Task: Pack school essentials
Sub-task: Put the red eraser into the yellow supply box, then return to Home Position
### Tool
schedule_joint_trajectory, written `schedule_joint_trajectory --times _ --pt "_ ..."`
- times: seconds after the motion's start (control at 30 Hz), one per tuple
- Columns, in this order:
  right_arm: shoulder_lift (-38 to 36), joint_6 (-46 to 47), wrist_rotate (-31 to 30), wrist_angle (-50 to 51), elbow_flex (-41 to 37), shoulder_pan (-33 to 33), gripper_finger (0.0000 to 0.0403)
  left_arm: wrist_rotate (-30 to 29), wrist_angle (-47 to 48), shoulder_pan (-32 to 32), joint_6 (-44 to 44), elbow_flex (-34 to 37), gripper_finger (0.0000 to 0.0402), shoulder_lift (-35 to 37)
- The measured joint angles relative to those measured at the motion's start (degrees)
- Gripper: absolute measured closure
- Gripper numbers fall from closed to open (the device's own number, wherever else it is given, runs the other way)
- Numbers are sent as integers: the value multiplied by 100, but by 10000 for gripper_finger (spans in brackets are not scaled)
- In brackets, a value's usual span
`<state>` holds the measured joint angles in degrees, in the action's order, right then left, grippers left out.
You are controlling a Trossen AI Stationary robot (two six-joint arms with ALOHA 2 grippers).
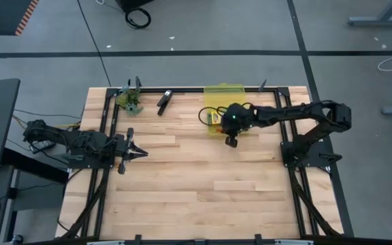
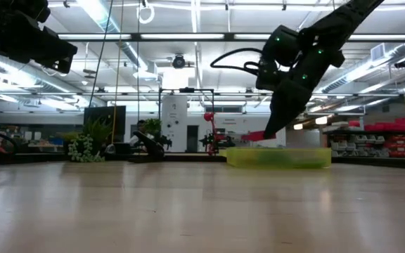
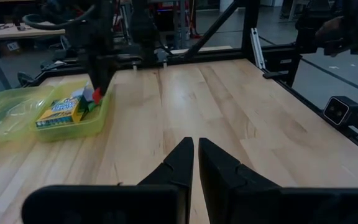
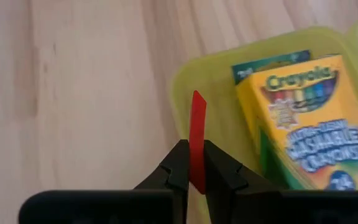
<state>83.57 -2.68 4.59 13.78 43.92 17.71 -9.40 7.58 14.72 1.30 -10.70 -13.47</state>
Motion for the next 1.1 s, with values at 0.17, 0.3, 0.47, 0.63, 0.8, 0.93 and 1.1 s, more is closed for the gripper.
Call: schedule_joint_trajectory --times 0.17,0.3,0.47,0.63,0.8,0.93,1.1 --pt "82 -247 232 12 0 339 366 -1 1 -1 45 0 367 0" --pt "314 -392 345 16 0 512 366 -1 2 -2 57 0 367 0" --pt "596 -491 259 -115 0 503 360 -1 4 0 51 0 367 0" --pt "643 -440 223 -203 1 509 315 -1 33 -2 39 0 367 0" --pt "551 -379 98 -177 0 507 273 -1 80 0 39 0 367 0" --pt "206 -392 101 -251 -24 503 265 -1 23 4 67 0 367 15" --pt "-244 -371 101 -703 -415 503 269 -1 23 -11 116 0 367 15"
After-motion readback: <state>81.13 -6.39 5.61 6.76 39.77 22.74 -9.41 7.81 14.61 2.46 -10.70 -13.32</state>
